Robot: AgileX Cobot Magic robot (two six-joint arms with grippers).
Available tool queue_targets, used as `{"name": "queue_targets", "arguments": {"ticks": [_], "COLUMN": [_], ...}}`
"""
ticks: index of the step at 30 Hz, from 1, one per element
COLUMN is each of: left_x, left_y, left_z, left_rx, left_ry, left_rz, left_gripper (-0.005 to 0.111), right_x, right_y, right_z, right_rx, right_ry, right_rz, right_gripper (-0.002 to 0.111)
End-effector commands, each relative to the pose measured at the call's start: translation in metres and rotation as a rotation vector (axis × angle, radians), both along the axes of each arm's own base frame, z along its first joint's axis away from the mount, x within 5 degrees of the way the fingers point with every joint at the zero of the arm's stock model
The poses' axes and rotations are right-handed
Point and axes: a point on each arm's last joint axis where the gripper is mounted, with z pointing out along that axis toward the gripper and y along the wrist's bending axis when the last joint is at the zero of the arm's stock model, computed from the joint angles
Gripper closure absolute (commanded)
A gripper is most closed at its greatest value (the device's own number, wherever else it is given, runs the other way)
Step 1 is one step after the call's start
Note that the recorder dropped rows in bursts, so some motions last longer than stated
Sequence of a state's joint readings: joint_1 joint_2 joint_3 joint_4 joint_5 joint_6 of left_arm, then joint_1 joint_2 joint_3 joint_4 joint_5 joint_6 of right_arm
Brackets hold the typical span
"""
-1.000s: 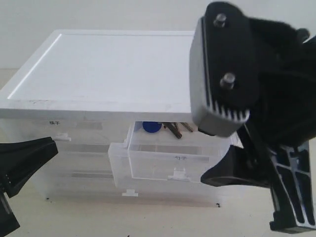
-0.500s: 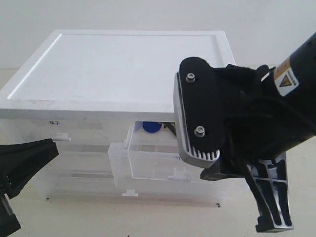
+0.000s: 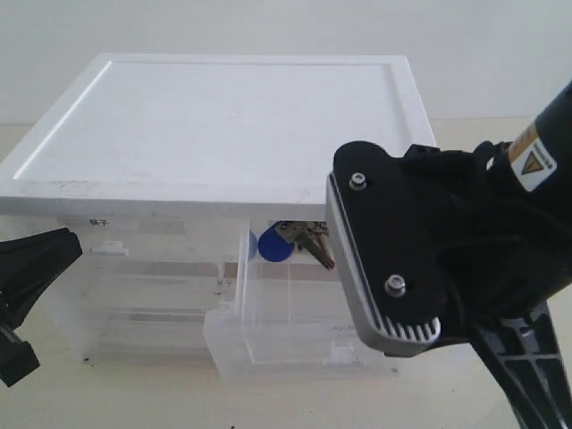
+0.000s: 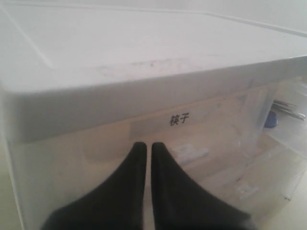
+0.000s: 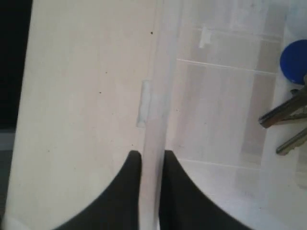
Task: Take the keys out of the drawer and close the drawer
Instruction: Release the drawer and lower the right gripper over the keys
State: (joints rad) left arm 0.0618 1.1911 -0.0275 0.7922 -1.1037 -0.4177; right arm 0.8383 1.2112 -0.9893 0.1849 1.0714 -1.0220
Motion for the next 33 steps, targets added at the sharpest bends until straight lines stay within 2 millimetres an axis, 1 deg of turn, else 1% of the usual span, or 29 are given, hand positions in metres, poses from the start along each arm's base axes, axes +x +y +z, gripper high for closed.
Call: {"name": "queue_targets", "arguments": {"ticks": [1, 6, 13, 18, 20, 21, 24, 25, 26, 27, 30, 33], "left_x": [0.001, 0.001, 0.001, 0.001, 0.001, 0.0, 0.0, 0.0, 0.0, 0.0, 0.0, 0.0], "left_y": [0.002, 0.002, 0.002, 0.002, 0.002, 0.002, 0.002, 0.001, 0.001, 0.001, 0.001, 0.001], "left_z": [-0.001, -0.001, -0.001, -0.001, -0.001, -0.001, -0.001, -0.001, -0.001, -0.001, -0.001, -0.001], "left_rx": [0.0, 0.0, 0.0, 0.0, 0.0, 0.001, 0.001, 0.002, 0.002, 0.002, 0.002, 0.002], "left_ry": [0.006, 0.006, 0.006, 0.006, 0.006, 0.006, 0.006, 0.006, 0.006, 0.006, 0.006, 0.006], "left_rz": [0.02, 0.02, 0.02, 0.02, 0.019, 0.017, 0.017, 0.015, 0.015, 0.015, 0.015, 0.015], "left_gripper": [0.102, 0.102, 0.102, 0.102, 0.102, 0.102, 0.102, 0.102, 0.102, 0.102, 0.102, 0.102], "right_x": [-0.014, -0.016, -0.018, -0.018, -0.017, -0.017, -0.015, -0.014, -0.014, -0.014, -0.014, -0.016], "right_y": [0.001, 0.001, 0.011, 0.009, 0.009, 0.01, 0.012, 0.013, 0.014, 0.014, 0.014, 0.011], "right_z": [0.0, 0.0, 0.005, 0.004, 0.004, 0.004, 0.006, 0.006, 0.007, 0.007, 0.009, 0.018], "right_rx": [0.017, 0.012, 0.147, 0.118, 0.12, 0.125, 0.156, 0.169, 0.181, 0.187, 0.197, 0.249], "right_ry": [0.115, 0.145, 0.179, 0.174, 0.179, 0.178, 0.158, 0.157, 0.161, 0.165, 0.158, 0.115], "right_rz": [0.101, 0.106, 0.077, 0.078, 0.063, 0.059, 0.037, 0.026, 0.013, 0.008, 0.008, -0.007], "right_gripper": [0.108, 0.108, 0.108, 0.107, 0.101, 0.094, 0.066, 0.059, 0.054, 0.052, 0.053, 0.053]}}
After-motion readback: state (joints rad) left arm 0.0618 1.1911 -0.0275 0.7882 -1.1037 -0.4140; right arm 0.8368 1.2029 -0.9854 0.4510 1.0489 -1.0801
